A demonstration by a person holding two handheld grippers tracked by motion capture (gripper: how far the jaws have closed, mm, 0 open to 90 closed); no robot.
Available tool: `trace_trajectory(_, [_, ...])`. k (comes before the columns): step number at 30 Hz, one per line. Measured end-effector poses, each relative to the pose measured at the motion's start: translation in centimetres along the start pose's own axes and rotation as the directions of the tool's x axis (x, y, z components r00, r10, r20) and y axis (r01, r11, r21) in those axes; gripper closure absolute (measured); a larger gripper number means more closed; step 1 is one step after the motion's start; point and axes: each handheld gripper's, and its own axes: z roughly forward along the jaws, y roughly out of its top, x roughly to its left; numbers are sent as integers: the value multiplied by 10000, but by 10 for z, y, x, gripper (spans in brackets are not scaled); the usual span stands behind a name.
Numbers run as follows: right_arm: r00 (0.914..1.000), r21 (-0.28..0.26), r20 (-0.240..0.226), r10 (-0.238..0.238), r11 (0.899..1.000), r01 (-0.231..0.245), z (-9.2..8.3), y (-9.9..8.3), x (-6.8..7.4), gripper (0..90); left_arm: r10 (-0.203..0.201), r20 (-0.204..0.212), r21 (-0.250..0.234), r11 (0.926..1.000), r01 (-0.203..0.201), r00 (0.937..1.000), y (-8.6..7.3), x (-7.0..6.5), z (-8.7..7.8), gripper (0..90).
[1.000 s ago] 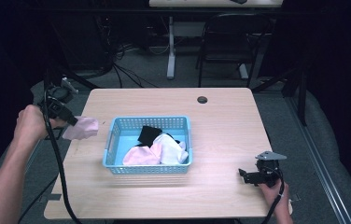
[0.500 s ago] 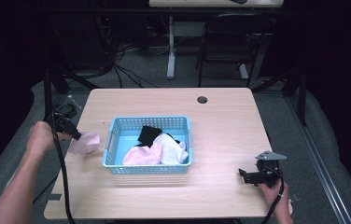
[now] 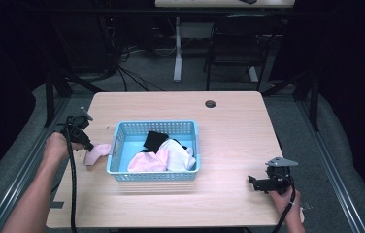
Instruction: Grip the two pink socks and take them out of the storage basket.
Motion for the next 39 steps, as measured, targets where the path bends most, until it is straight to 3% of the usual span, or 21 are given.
trace_trajectory(9, [10000, -6, -6, 3, 10000, -3, 0, 0, 0, 8, -271, -91, 136, 9995, 272, 9996, -3, -1, 15, 854])
trace_trajectory(14, [10000, -12, 0, 4, 10000, -4, 0, 0, 0, 8, -353, -29, -57, 9994, 353, 9994, -4, 1, 15, 824])
trace_trajectory(15, [10000, -6, -3, 0, 10000, 0, 0, 0, 0, 8, -464, -55, -125, 9988, 463, 9989, -5, 1, 14, 701])
trace_trajectory(18, [10000, -9, -3, 3, 10000, -3, 0, 0, 0, 8, -613, 4, -383, 9974, 613, 9981, -8, 1, 11, 513])
trace_trajectory(22, [10000, -7, 14, 1, 10000, -1, 0, 0, 0, 9, -560, 14, -943, 9940, 559, 9984, -16, 0, -2, 345])
trace_trajectory(23, [10000, 16, 16, -21, 10000, 21, 0, 0, 0, 9, -440, -138, -1204, 9918, 420, 9989, -20, -2, -9, 320])
trace_trajectory(29, [10000, 10, 9, -18, 10000, 18, 0, 0, 0, 9, -262, -273, -1583, 9872, 215, 9993, -31, -8, -26, 152])
trace_trajectory(34, [10000, -6, -3, 2, 10000, -2, 0, 0, 0, 9, 5, -266, -1884, 9821, -55, 9996, -37, -15, -49, 88])
trace_trajectory(39, [10000, -6, -11, -1, 10000, 1, 0, 0, 0, 9, 465, -201, -2188, 9745, -498, 9987, -37, -33, -67, 49])
